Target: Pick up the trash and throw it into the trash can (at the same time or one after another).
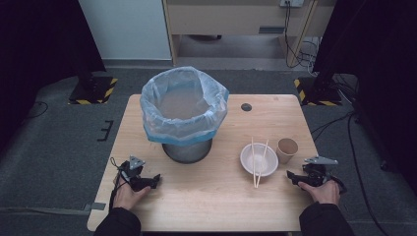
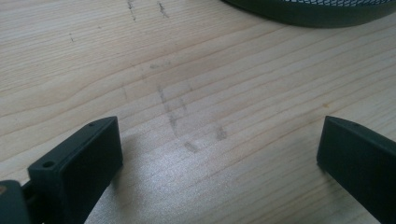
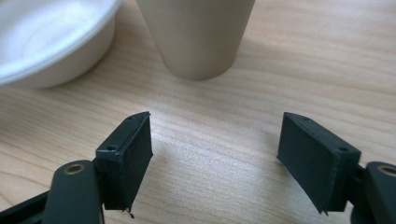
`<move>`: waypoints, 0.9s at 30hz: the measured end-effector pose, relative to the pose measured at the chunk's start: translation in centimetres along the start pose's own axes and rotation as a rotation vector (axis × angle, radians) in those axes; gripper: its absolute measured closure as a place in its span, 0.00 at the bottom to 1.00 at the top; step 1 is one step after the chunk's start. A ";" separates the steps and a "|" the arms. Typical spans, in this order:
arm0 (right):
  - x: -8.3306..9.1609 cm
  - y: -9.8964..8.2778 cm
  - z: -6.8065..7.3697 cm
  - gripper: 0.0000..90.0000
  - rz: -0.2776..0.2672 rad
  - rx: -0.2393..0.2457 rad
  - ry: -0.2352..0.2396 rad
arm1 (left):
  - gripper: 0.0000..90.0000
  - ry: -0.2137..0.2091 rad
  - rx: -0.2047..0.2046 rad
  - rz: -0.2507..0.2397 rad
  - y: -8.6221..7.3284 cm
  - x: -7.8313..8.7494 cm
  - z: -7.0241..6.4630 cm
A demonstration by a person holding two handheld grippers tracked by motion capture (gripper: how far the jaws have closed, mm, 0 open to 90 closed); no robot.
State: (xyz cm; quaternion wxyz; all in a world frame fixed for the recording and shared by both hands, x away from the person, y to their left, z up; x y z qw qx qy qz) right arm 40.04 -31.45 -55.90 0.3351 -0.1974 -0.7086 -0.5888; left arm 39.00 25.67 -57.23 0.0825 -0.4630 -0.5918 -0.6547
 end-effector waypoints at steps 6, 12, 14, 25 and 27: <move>1.2 0.9 0.6 0.30 -0.068 -0.051 0.018 | 0.00 0.001 0.000 0.001 0.0 0.0 0.1; 1.9 1.6 1.2 0.31 -0.095 -0.029 0.020 | 0.00 0.005 0.004 -0.001 0.0 0.0 0.2; 2.5 2.1 1.5 0.31 -0.113 -0.014 0.015 | 0.00 0.005 0.004 -0.001 0.0 0.0 0.2; 4.2 3.9 1.2 0.31 -0.196 -0.067 -0.013 | 0.00 0.003 -0.001 0.002 0.0 0.0 0.0; 4.3 4.1 1.1 0.31 -0.203 -0.069 -0.018 | 0.00 0.003 0.000 0.001 0.0 0.0 0.0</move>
Point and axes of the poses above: each handheld gripper's, and its own axes: x roughly backward along the jaws, y roughly out of its top, z roughly to its left, the point moved 5 cm from there along -x, roughly forward along the jaws, and after that the axes turned 10 degrees about -y, right-handed, at the moved point
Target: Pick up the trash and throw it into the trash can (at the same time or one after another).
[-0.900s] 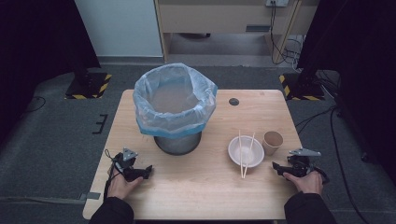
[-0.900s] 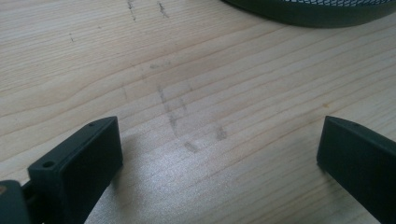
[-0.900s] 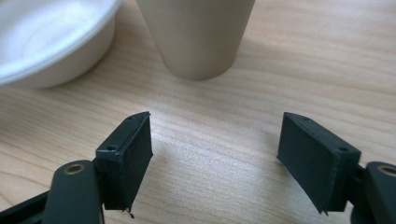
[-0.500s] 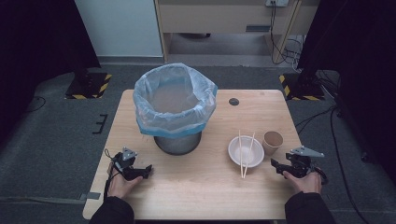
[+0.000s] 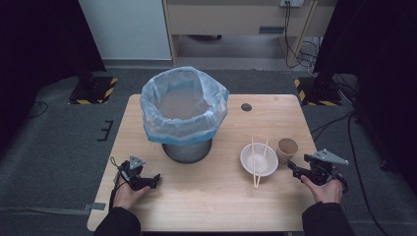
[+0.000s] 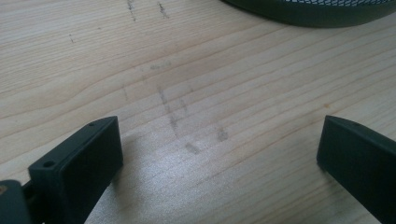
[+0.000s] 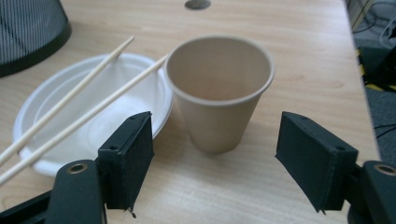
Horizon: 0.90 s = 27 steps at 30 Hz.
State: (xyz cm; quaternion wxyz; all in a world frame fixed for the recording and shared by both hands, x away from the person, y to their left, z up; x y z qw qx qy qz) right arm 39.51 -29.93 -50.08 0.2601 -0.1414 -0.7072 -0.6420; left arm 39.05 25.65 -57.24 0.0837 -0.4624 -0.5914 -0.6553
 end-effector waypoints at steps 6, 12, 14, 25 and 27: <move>0.1 1.7 -0.8 0.34 -0.056 -0.035 -0.036 | 0.00 0.000 0.000 0.001 0.0 0.0 -0.1; -0.5 2.9 -0.7 0.40 -0.061 -0.023 -0.043 | 0.00 -0.001 -0.002 0.001 0.0 -0.1 -0.2; -0.7 3.1 -0.7 0.41 -0.056 -0.018 -0.043 | 0.00 -0.001 -0.003 0.001 0.0 -0.1 -0.2; -4.4 3.7 -1.5 0.59 0.021 0.009 -0.059 | 0.00 -0.003 -0.004 0.002 0.0 -0.1 -0.3; -4.6 3.7 -1.6 0.60 0.028 0.012 -0.062 | 0.00 -0.003 -0.004 0.002 0.0 -0.1 -0.3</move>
Point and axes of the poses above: each handheld gripper's, and its own axes: x roughly backward along the jaws, y roughly out of its top, z roughly to its left, the point moved 5 cm from there along -x, roughly forward along the jaws, and after that the axes turned 10 degrees about -y, right-handed, at the moved point
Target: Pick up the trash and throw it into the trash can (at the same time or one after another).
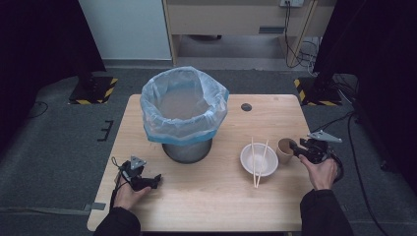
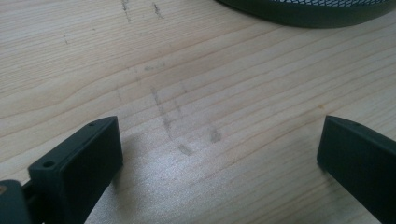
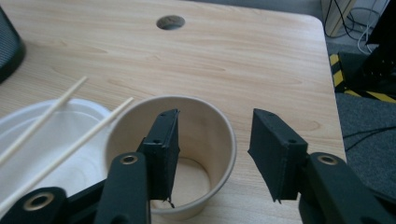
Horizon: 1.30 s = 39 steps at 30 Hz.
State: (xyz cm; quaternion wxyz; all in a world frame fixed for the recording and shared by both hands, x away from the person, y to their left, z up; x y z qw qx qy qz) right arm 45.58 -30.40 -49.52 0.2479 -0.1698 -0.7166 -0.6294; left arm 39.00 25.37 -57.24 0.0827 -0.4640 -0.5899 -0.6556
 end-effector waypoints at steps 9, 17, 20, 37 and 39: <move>-1.8 -1.1 -1.0 0.73 0.072 -0.028 0.008 | 0.00 0.000 0.000 0.000 0.0 0.0 0.0; -2.0 -1.7 -0.8 0.88 0.110 -0.034 0.017 | 0.00 0.000 0.000 0.000 0.0 0.0 0.0; -1.7 -1.4 -0.7 0.91 0.101 -0.040 0.025 | 0.00 0.000 0.000 0.000 0.0 0.0 0.0; 1.3 1.7 -0.6 0.92 -0.030 -0.086 0.052 | 0.00 0.000 0.000 0.000 0.0 0.0 0.0; 1.9 2.5 -0.2 0.92 -0.065 -0.100 0.074 | 0.00 0.000 0.001 -0.001 0.0 0.0 0.0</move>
Point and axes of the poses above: each handheld gripper's, and its own axes: x roughly backward along the jaws, y roughly out of its top, z roughly to its left, the point moved 5 cm from there along -x, roughly forward along the jaws, and after that the axes turned 10 degrees about -y, right-handed, at the moved point
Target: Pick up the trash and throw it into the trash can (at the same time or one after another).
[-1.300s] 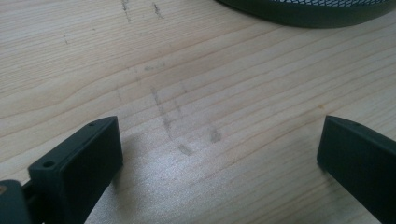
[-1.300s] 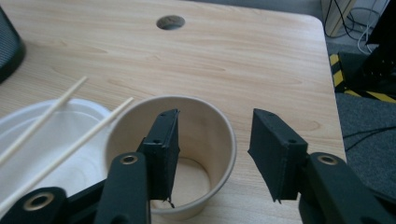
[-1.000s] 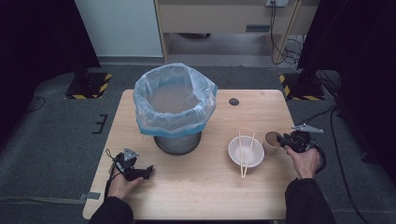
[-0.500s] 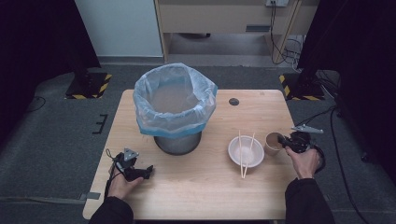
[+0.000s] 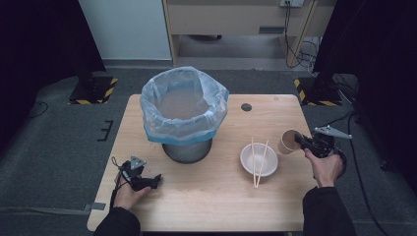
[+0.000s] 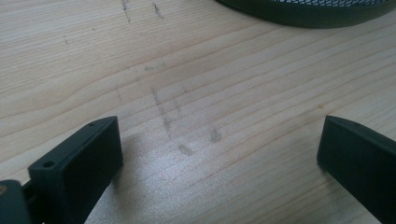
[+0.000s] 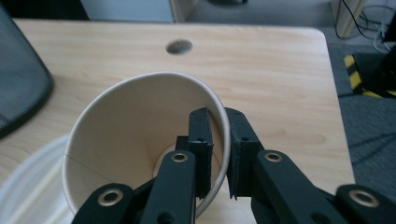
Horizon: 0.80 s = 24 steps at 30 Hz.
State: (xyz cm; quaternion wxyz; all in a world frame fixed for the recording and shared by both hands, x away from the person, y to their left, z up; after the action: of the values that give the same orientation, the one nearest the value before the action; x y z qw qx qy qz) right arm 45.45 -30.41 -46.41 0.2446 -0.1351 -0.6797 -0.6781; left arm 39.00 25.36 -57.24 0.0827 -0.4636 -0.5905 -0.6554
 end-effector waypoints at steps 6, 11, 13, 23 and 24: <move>0.9 1.6 1.3 0.92 -0.068 0.000 0.036 | 0.00 0.000 -0.001 0.001 0.0 0.0 0.0; 1.8 2.8 2.1 0.92 -0.121 -0.012 0.072 | 0.00 0.000 -0.001 0.001 0.0 0.0 0.0; 2.1 3.2 2.3 0.92 -0.139 -0.019 0.084 | 0.00 0.001 -0.001 0.001 0.0 0.0 0.0; 4.3 5.7 4.3 0.92 -0.249 -0.028 0.167 | 0.00 0.000 -0.001 0.001 0.0 0.0 0.0; 4.5 6.0 4.4 0.92 -0.255 -0.027 0.176 | 0.00 0.001 -0.001 0.000 0.0 0.0 0.0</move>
State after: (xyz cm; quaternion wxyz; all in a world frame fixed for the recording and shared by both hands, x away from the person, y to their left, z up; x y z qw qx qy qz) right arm 44.05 -26.44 -38.81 0.2132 0.0091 -0.6580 -0.7221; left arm 39.00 25.36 -57.24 0.0828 -0.4635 -0.5901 -0.6558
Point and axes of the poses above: each handheld gripper's, and its own axes: x roughly backward along the jaws, y roughly out of its top, z roughly to its left, the point moved 5 cm from there along -x, roughly forward along the jaws, and after that the axes turned 10 degrees about -y, right-handed, at the moved point
